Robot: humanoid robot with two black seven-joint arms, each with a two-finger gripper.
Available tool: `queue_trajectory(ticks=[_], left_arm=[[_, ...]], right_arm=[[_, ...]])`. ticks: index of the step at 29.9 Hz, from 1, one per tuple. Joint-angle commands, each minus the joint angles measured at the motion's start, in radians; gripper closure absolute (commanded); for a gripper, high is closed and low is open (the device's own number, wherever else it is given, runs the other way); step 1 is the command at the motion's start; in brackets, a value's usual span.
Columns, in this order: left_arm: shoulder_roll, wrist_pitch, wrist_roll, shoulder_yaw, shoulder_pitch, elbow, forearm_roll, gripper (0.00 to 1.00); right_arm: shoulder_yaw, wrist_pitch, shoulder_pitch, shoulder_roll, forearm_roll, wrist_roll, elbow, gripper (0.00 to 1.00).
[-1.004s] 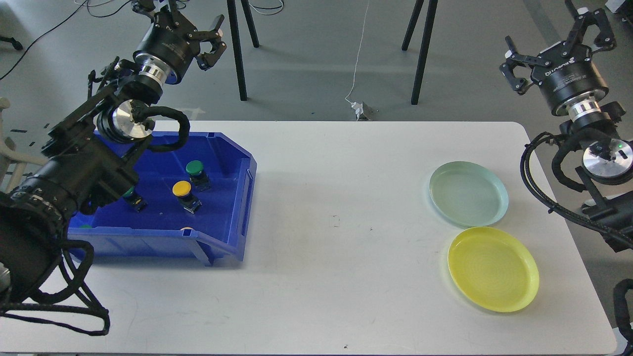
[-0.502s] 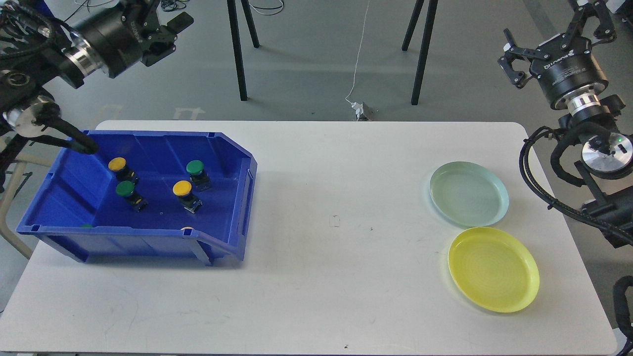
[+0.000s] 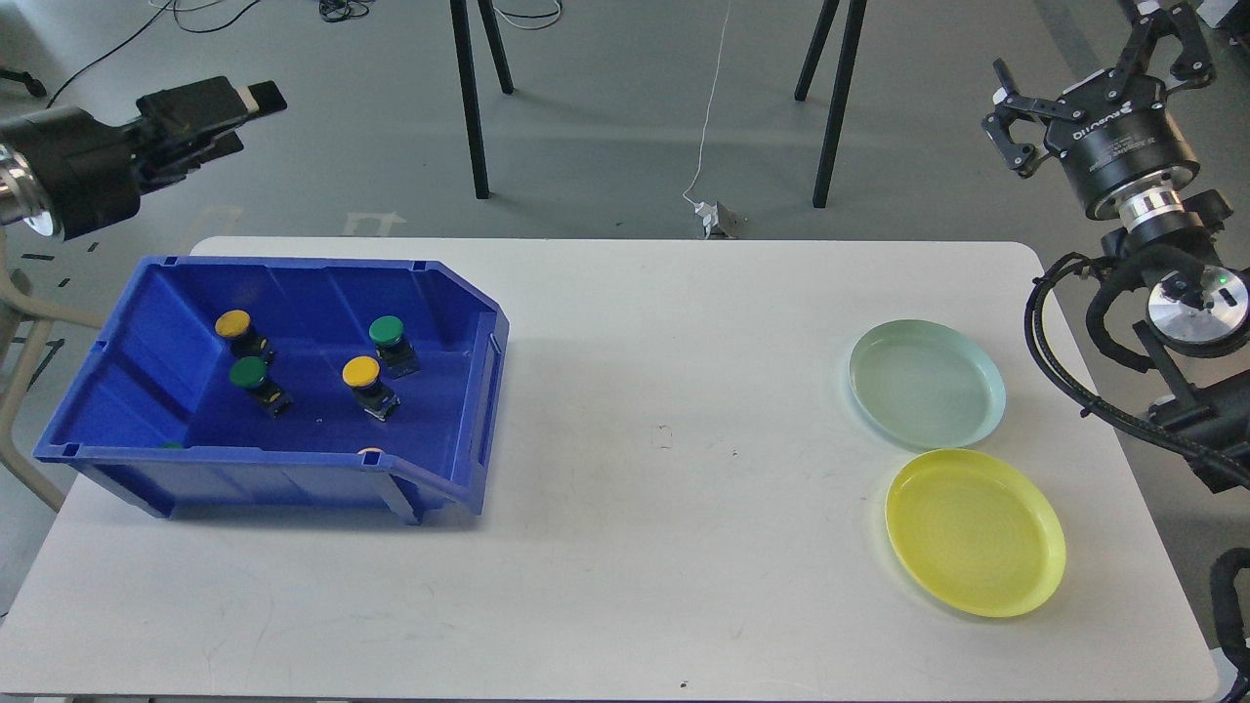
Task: Pass button and place on color plate
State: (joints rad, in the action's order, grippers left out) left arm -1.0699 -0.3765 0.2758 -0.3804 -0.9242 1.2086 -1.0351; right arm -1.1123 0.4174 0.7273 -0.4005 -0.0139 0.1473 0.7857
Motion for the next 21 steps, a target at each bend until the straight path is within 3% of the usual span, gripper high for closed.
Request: queue_trajectory(ticks=[1, 12, 21], left_arm=[[0.004, 0.013, 0.0, 0.043, 0.001, -0.014, -0.143, 0.07], [0.051, 0.119, -0.001, 0.167, 0.039, -0.096, -0.479, 0.07], [0.214, 0.163, 0.002, 0.274, 0.045, -0.336, -0.508, 0.11]], right_arm=[[0.002, -0.002, 0.001, 0.0, 0.0, 0.0, -0.002, 0.01], [0.005, -0.002, 0.004, 0.0, 0.0, 0.0, 0.0, 0.01], [0.005, -0.002, 0.003, 0.006, 0.0, 0.0, 0.0, 0.01]])
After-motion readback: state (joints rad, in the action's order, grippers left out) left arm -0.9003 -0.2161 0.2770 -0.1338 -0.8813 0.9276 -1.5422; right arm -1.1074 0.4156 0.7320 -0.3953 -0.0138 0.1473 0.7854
